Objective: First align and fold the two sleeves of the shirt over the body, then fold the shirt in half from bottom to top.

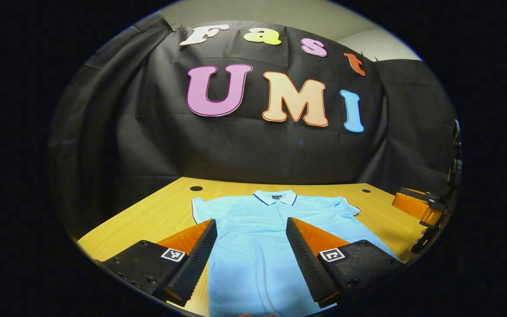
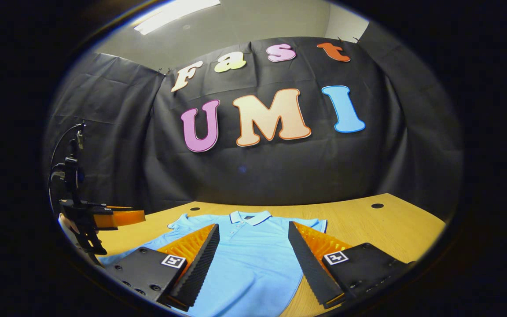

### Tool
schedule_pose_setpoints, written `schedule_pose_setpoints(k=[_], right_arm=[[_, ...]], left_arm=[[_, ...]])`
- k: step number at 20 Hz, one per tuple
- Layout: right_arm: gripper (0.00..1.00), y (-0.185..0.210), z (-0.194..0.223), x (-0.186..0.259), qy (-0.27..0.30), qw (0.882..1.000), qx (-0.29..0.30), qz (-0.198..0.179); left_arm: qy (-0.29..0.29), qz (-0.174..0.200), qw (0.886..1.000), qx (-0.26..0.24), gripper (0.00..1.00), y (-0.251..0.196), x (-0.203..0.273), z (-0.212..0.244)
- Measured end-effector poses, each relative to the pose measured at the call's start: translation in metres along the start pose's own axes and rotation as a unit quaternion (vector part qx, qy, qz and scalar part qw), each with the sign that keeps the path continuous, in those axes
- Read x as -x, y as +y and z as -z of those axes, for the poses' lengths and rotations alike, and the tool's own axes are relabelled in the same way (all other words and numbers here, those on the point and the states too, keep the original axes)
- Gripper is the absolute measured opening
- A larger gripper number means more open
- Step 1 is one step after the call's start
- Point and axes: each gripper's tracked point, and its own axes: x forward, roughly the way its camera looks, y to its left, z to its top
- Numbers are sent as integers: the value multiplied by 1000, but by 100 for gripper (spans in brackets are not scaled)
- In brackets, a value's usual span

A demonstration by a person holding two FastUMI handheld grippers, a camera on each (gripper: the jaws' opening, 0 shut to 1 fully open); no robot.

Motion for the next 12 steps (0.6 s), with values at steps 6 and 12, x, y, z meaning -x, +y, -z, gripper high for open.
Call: schedule_pose_setpoints(k=[6,12], right_arm=[[97,2,6,-1,12,1000,3,-1],[98,-5,22,-16,49,999,9,3]], left_arm=[[6,3,1000,3,94,-3,-2,3],[10,3,1000,7,94,4,-5,6]])
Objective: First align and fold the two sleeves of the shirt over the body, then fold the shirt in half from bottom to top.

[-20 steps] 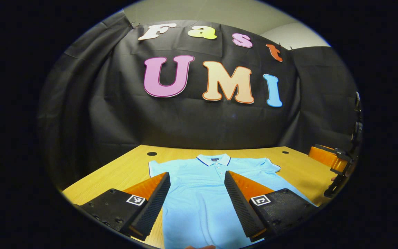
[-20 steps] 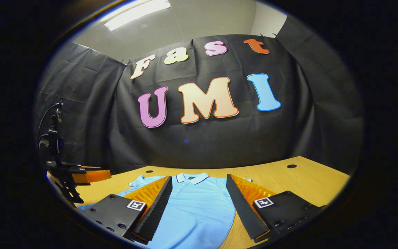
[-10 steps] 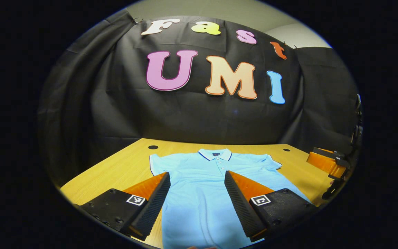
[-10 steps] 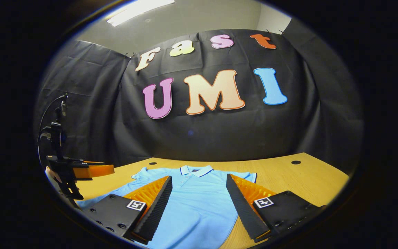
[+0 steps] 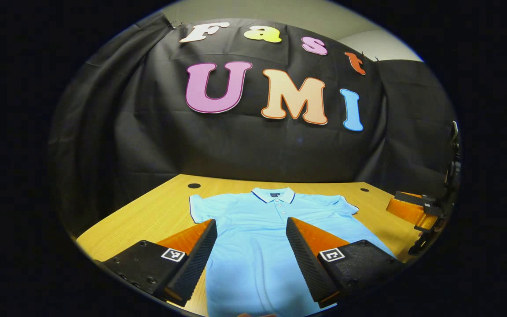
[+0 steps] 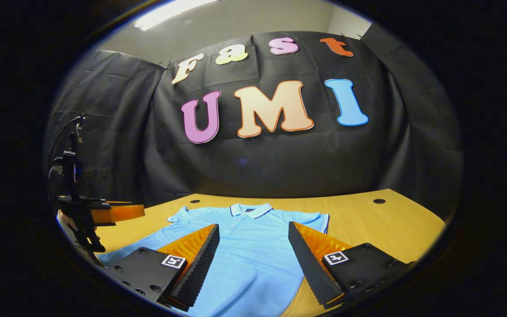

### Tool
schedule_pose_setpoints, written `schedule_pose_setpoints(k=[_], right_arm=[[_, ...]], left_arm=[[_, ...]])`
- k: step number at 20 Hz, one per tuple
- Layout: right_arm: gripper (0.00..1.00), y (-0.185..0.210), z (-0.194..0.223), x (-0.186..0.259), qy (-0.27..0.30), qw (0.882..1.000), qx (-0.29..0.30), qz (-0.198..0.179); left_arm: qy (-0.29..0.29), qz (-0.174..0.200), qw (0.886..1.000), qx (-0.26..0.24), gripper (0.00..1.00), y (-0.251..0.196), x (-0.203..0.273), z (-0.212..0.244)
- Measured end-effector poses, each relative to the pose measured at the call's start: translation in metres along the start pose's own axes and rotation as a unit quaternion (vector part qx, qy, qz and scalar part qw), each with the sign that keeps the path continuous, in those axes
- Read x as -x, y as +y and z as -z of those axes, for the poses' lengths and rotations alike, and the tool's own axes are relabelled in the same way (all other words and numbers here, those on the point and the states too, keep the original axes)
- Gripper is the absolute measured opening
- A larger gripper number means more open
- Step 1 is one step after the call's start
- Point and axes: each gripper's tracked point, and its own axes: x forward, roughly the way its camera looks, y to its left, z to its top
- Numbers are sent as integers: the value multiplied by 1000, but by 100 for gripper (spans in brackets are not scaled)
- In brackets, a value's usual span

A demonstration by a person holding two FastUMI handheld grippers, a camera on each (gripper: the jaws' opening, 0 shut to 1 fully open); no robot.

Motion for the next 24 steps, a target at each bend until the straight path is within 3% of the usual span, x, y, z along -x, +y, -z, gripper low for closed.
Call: schedule_pose_setpoints(k=[4,10,19,23,24], right_arm=[[98,-19,4,-26,46,999,28,11],[98,-71,9,-83,138,989,19,44],[95,-133,56,-165,260,960,-38,93],[98,-153,77,-180,275,952,-55,123],[94,-159,82,-179,281,950,-49,130]], left_arm=[[7,-3,1000,10,94,7,-3,2],[3,2,1000,10,94,5,-2,-1],[7,2,1000,11,94,6,-2,2],[12,-2,1000,15,94,7,-2,3],[12,-3,1000,16,94,7,-3,3]])
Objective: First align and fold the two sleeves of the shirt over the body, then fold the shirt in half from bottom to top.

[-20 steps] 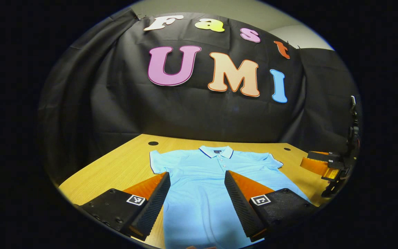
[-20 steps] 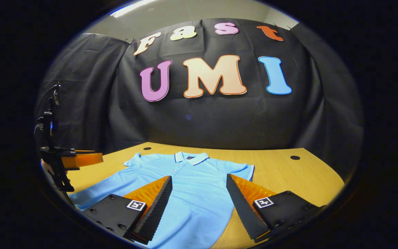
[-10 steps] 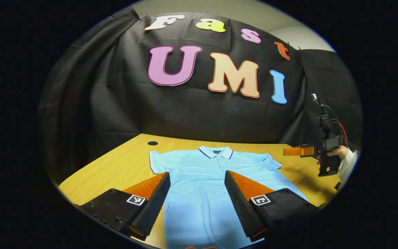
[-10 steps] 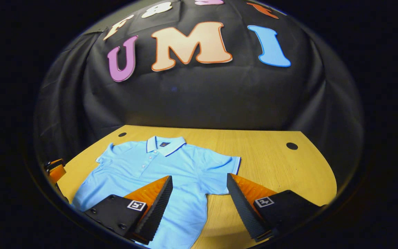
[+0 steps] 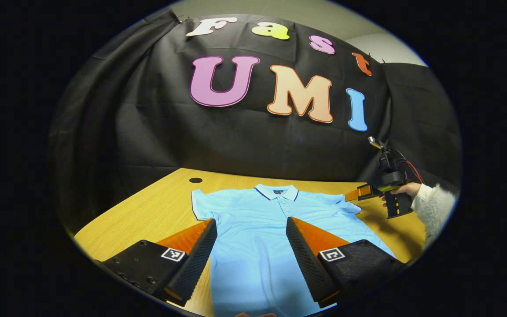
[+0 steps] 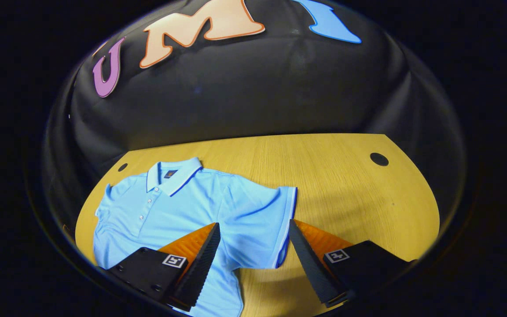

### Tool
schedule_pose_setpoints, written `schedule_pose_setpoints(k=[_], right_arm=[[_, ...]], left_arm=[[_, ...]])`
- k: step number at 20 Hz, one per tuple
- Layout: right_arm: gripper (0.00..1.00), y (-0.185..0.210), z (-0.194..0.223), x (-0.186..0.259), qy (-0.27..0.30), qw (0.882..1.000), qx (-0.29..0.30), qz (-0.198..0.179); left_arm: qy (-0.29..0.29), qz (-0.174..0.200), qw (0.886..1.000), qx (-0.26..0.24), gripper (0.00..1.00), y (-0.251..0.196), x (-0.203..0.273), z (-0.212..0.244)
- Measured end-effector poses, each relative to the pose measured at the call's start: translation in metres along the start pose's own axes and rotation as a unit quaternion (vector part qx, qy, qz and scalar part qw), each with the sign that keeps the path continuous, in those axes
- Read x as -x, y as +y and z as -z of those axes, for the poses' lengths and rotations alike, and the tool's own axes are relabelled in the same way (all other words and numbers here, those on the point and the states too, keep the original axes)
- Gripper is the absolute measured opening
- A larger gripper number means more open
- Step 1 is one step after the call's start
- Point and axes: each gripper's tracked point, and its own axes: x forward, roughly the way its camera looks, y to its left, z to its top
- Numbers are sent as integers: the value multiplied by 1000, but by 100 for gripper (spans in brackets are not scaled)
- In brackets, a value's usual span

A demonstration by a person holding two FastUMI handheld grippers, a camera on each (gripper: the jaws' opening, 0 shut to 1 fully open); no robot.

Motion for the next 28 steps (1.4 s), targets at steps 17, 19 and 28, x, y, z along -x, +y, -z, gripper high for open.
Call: schedule_pose_setpoints(k=[17,19,28], right_arm=[[65,-12,22,-18,42,999,-15,-6],[46,-17,25,-18,45,999,-3,0],[2,-16,28,-14,51,998,-23,5]], left_arm=[[16,3,1000,10,94,2,-2,5],[19,6,1000,12,95,2,-2,6],[19,13,1000,11,94,2,-2,4]])
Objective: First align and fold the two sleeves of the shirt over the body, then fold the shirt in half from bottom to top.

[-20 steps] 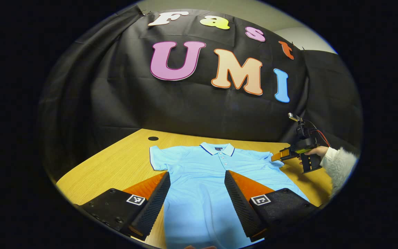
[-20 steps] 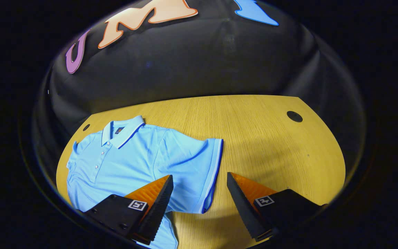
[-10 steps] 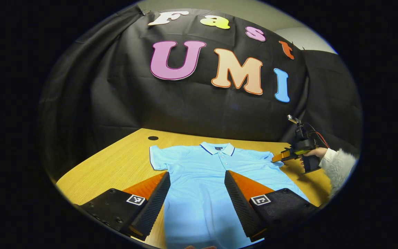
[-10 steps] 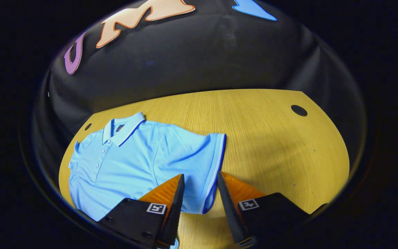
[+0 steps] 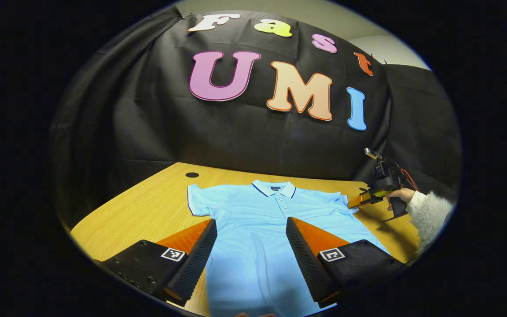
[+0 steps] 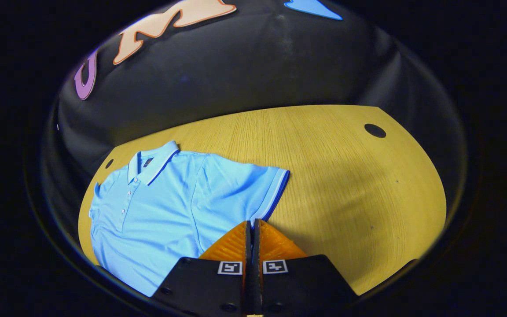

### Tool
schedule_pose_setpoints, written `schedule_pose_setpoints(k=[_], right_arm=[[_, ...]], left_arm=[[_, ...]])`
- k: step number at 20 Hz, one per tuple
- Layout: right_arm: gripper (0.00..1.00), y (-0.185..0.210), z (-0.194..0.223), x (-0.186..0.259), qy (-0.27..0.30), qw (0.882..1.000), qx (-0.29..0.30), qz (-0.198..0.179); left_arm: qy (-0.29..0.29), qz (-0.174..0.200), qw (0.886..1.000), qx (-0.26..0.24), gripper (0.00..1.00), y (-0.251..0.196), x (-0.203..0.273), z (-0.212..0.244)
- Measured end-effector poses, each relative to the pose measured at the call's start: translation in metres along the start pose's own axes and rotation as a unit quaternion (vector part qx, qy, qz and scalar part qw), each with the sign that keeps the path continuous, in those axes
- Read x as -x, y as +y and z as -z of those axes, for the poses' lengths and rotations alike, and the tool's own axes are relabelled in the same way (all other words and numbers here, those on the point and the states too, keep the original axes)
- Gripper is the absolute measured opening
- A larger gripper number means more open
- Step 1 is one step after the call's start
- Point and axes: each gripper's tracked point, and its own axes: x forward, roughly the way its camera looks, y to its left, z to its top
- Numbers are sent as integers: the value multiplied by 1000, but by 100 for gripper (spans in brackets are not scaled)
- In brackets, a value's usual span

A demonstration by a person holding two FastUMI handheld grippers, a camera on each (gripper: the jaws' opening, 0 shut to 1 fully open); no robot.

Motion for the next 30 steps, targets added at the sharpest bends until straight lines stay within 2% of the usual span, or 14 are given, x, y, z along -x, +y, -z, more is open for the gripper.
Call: schedule_pose_setpoints(k=[4,9,12,14,16,19,22,23,24,25,27,29,30], right_arm=[[2,8,-19,7,-43,999,19,-7],[2,41,-53,20,-83,995,-22,-43],[2,88,-62,29,-94,987,-52,-116],[2,120,-59,31,-92,980,-67,-161],[2,144,-48,26,-80,977,-70,-187],[4,166,-20,12,-41,978,-61,-198],[4,177,-7,6,-30,976,-51,-207],[10,178,-6,10,-25,975,-51,-214],[7,181,-4,13,-21,973,-52,-223],[24,186,-2,19,-20,970,-48,-236],[67,190,1,31,-27,968,-26,-248],[98,188,0,47,-44,967,-7,-249],[98,188,1,55,-54,966,-5,-251]], left_arm=[[2,3,1000,-3,95,0,0,0],[2,0,1000,-5,94,1,1,-1],[0,-3,1000,-1,94,3,1,-2],[1,-5,1000,-2,94,2,2,-3],[-2,-2,1000,0,94,1,1,-3],[-3,2,1000,0,94,1,1,-1],[0,0,1000,2,94,1,0,-1],[0,1,1000,3,94,1,0,0],[1,1,1000,3,94,1,0,0],[2,1,1000,3,94,2,0,1],[3,2,1000,6,94,2,-1,0],[2,3,1000,12,94,4,0,1],[2,1,1000,15,94,6,0,0]])
